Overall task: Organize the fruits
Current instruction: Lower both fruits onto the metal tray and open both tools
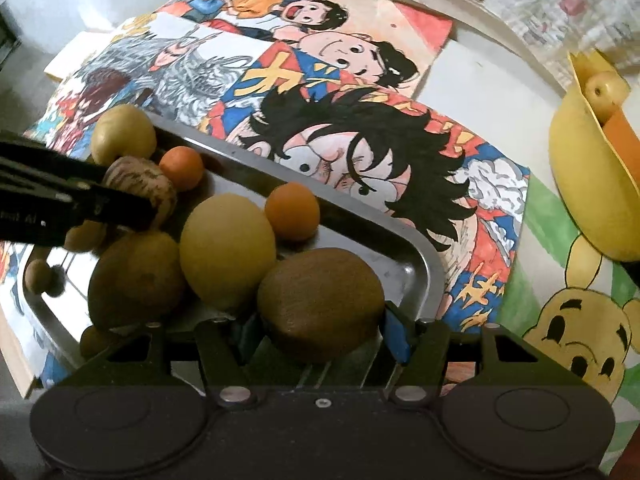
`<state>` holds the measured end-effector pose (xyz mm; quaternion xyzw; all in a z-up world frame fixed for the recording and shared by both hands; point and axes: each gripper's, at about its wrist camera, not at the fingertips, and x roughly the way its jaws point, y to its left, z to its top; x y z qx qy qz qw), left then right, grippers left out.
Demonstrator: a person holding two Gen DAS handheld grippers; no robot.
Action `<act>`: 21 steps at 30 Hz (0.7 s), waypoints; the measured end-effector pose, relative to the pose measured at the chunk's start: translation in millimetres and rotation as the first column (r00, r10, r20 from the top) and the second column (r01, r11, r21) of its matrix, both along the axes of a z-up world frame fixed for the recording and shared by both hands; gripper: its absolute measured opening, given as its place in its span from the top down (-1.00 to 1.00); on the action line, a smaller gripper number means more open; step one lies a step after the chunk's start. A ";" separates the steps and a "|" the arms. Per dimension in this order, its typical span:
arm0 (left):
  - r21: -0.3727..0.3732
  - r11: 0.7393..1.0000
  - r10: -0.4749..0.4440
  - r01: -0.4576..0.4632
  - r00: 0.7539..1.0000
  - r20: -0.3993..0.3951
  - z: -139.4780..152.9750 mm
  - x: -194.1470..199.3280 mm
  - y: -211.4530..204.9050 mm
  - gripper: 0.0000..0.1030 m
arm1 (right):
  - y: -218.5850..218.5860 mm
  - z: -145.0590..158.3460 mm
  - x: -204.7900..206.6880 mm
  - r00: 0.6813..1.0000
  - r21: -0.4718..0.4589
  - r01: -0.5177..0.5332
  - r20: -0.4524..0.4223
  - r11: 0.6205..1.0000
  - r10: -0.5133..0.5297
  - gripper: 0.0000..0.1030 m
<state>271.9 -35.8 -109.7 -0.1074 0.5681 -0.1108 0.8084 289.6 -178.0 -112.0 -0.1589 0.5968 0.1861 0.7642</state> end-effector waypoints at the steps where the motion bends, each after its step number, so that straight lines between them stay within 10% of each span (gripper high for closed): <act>1: 0.003 1.000 0.004 -0.004 1.000 -0.010 -2.1 0.3 -0.1 -0.01 | -0.7 -0.4 0.1 1.000 0.003 0.012 0.000 1.000 -0.012 -0.22; 21: -0.017 0.999 0.036 -0.037 0.999 -0.040 -6.2 1.5 3.3 -0.04 | -15.0 -0.9 -11.7 0.966 0.124 0.256 0.012 0.959 -0.260 -0.26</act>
